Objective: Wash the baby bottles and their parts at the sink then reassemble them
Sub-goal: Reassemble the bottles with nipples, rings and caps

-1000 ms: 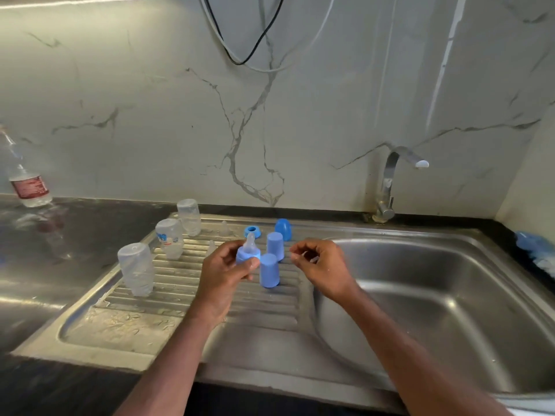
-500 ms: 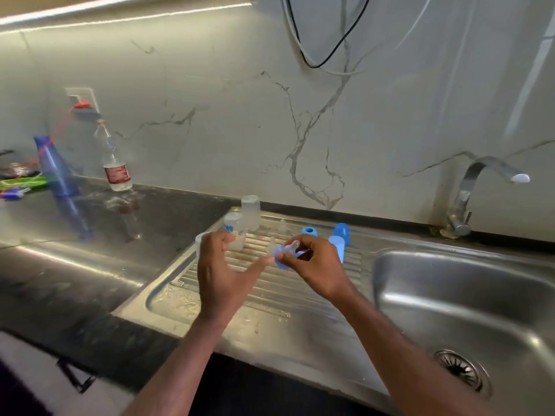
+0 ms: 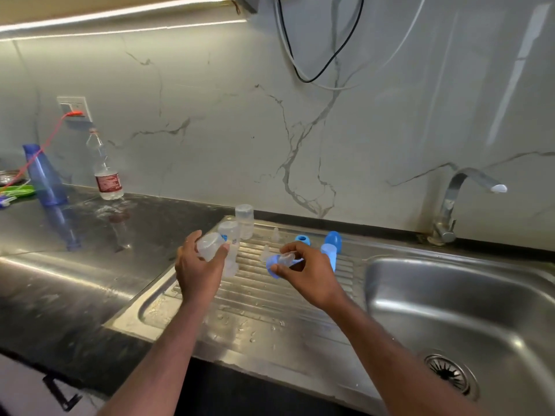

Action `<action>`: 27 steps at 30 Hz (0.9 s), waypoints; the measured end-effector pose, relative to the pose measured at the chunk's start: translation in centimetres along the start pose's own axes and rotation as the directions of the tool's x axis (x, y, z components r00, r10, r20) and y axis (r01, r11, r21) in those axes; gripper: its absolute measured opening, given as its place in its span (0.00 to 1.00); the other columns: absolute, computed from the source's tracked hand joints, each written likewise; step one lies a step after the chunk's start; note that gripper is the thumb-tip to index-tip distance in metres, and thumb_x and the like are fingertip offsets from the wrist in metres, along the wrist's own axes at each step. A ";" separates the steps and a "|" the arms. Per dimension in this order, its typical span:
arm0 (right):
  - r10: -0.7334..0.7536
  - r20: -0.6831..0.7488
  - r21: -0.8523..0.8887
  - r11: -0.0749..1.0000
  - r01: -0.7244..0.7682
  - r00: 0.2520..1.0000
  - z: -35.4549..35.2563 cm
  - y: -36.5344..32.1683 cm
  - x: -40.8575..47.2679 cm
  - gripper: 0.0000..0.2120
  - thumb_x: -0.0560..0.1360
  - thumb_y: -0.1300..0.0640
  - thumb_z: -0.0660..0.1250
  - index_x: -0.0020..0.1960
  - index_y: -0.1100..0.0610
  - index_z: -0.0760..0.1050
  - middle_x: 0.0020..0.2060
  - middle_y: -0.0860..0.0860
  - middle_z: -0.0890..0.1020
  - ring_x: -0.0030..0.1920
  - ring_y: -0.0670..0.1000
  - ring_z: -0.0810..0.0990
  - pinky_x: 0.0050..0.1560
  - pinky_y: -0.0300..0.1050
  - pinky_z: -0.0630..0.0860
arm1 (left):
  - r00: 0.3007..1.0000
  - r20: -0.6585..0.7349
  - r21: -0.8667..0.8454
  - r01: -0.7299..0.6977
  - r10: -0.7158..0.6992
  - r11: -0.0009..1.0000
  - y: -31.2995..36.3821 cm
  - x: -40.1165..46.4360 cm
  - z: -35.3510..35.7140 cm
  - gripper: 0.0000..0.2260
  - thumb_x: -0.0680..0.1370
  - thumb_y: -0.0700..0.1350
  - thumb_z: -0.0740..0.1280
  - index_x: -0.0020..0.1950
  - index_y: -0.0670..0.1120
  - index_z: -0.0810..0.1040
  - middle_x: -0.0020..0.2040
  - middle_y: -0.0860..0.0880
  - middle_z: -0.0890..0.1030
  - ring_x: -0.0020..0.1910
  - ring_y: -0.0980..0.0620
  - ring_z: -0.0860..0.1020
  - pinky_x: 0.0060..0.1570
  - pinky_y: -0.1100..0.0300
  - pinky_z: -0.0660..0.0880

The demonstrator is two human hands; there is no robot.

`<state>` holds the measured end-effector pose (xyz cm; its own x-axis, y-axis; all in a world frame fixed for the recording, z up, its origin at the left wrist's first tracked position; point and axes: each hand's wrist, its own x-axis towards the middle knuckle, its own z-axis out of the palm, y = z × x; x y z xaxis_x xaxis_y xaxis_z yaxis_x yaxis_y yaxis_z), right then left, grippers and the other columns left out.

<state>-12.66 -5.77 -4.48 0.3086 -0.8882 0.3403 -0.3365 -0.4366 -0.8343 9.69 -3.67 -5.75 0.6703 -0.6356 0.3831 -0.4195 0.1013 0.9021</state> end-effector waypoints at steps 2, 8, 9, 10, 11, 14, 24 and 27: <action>0.010 -0.045 0.034 0.999 -0.008 0.999 -1.3 0.6 -0.4 0.15 0.73 0.50 0.77 0.58 0.51 0.79 0.48 0.43 0.83 0.45 0.41 0.83 0.43 0.32 0.77 | 0.988 0.122 -0.382 0.137 -0.097 0.914 0.6 -0.6 1.4 0.18 0.77 0.44 0.73 0.65 0.47 0.76 0.59 0.44 0.80 0.57 0.42 0.81 0.43 0.58 0.77; 0.060 -0.273 0.166 0.986 -0.015 0.960 -6.5 3.2 -1.7 0.13 0.73 0.60 0.77 0.57 0.54 0.81 0.47 0.49 0.85 0.46 0.50 0.84 0.49 0.43 0.81 | 0.880 0.466 -0.732 0.441 -0.091 0.519 2.8 -3.6 7.3 0.19 0.67 0.43 0.73 0.56 0.42 0.75 0.51 0.41 0.80 0.52 0.42 0.80 0.42 0.54 0.81; 0.074 -0.306 0.202 0.979 -0.011 0.949 -7.3 3.7 -2.0 0.13 0.73 0.62 0.76 0.57 0.55 0.81 0.47 0.51 0.85 0.47 0.52 0.84 0.49 0.44 0.81 | 0.873 0.483 -0.731 0.442 -0.063 0.520 3.1 -4.0 8.1 0.17 0.67 0.42 0.73 0.53 0.42 0.75 0.49 0.41 0.80 0.51 0.42 0.80 0.41 0.55 0.81; 0.085 -0.342 0.232 0.973 -0.004 0.936 -8.3 4.2 -2.3 0.13 0.74 0.63 0.76 0.57 0.56 0.81 0.47 0.51 0.85 0.46 0.52 0.83 0.49 0.45 0.81 | 0.868 0.496 -0.730 0.437 -0.032 0.526 3.3 -4.5 9.1 0.14 0.67 0.41 0.71 0.51 0.43 0.75 0.48 0.41 0.79 0.49 0.42 0.80 0.40 0.55 0.81; 0.090 -0.370 0.258 0.966 0.009 0.925 -8.9 4.6 -2.7 0.13 0.74 0.63 0.76 0.57 0.56 0.81 0.46 0.51 0.85 0.45 0.51 0.83 0.49 0.46 0.80 | 0.864 0.503 -0.729 0.420 0.005 0.541 3.3 -4.9 9.7 0.12 0.68 0.39 0.69 0.51 0.43 0.76 0.48 0.41 0.79 0.49 0.42 0.80 0.40 0.54 0.81; 0.094 -0.391 0.317 0.948 0.038 0.916 -9.8 5.7 -3.9 0.13 0.75 0.65 0.74 0.58 0.58 0.80 0.46 0.52 0.86 0.44 0.49 0.83 0.50 0.48 0.80 | 0.841 0.530 -0.711 0.370 0.111 0.598 3.3 -5.9 11.1 0.14 0.68 0.38 0.67 0.52 0.44 0.81 0.51 0.44 0.83 0.51 0.45 0.81 0.43 0.55 0.81; 0.069 -0.340 0.343 0.938 0.055 0.938 -9.4 6.1 -3.5 0.15 0.75 0.67 0.74 0.60 0.60 0.80 0.49 0.54 0.86 0.45 0.45 0.83 0.49 0.42 0.81 | 0.791 0.574 -0.623 0.253 0.213 0.740 2.9 -6.5 12.7 0.20 0.64 0.44 0.70 0.55 0.43 0.83 0.55 0.43 0.82 0.54 0.42 0.80 0.52 0.43 0.77; 0.063 -0.303 0.340 0.939 0.046 0.951 -9.3 6.0 -3.6 0.15 0.74 0.66 0.74 0.60 0.59 0.80 0.50 0.53 0.85 0.47 0.46 0.83 0.49 0.41 0.81 | 0.782 0.576 -0.590 0.196 0.238 0.783 2.7 -6.3 12.6 0.18 0.66 0.40 0.69 0.55 0.44 0.83 0.58 0.41 0.81 0.59 0.35 0.78 0.54 0.38 0.78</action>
<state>-24.11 -6.51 -6.69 0.0025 -0.9156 0.4021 0.0003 -0.4021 -0.9156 -3.38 -8.99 -8.26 0.0719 -0.9137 0.4001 0.1643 0.4065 0.8988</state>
